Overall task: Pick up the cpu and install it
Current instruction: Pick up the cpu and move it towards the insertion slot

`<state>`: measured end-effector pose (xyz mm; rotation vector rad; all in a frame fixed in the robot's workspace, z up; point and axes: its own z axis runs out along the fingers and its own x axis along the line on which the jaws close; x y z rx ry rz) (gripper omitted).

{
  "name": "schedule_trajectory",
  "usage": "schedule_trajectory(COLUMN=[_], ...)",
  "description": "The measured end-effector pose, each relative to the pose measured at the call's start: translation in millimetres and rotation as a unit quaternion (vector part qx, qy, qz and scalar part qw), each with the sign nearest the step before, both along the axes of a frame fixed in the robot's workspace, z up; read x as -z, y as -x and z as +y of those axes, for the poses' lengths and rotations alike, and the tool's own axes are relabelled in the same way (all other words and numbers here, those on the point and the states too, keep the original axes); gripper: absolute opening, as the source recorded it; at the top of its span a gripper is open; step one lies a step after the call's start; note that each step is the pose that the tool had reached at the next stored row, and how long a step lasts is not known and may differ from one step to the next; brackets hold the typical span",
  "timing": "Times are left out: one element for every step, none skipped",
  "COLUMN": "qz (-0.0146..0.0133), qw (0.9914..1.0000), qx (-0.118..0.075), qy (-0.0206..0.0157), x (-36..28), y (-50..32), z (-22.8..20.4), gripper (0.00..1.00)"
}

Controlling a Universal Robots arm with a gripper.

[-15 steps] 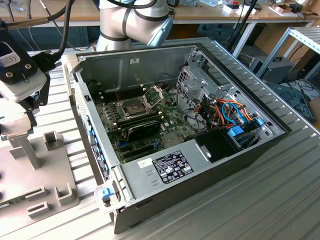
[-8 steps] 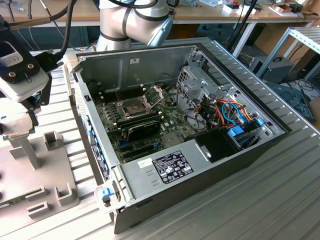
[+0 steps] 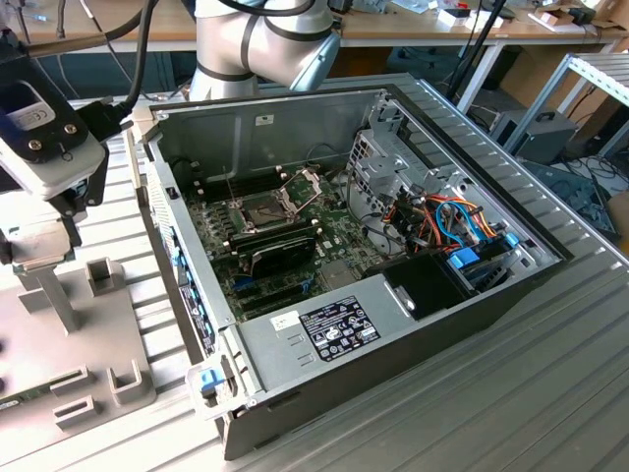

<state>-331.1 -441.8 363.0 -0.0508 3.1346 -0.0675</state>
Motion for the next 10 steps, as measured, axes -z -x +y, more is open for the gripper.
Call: schedule_trajectory(qz=[-0.0001, 0.0000, -0.0001, 0.0000, 0.0000, 0.0000, 0.0000, 0.0000, 0.0000, 0.0000], qw=[1.00000, 1.00000, 1.00000, 1.00000, 1.00000, 1.00000, 1.00000, 1.00000, 1.00000, 1.00000], qx=[0.000, 0.000, 0.000, 0.000, 0.000, 0.000, 0.000, 0.000, 0.000, 0.000], qy=[0.0000, 0.0000, 0.0000, 0.0000, 0.0000, 0.0000, 0.0000, 0.0000, 0.0000, 0.0000], x=[0.1, 0.0, 0.1, 0.0, 0.0, 0.0, 0.0, 0.1, 0.0, 0.0], y=[-0.9, -1.9, -2.9, -3.7, -4.4, -5.2, -6.0, -6.6, -7.2, -8.2], z=[0.0, 0.0, 0.0, 0.0, 0.0, 0.0, 0.0, 0.0, 0.0, 0.0], gripper=[0.55, 0.55, 0.55, 0.55, 0.55, 0.55, 0.55, 0.55, 0.55, 0.55])
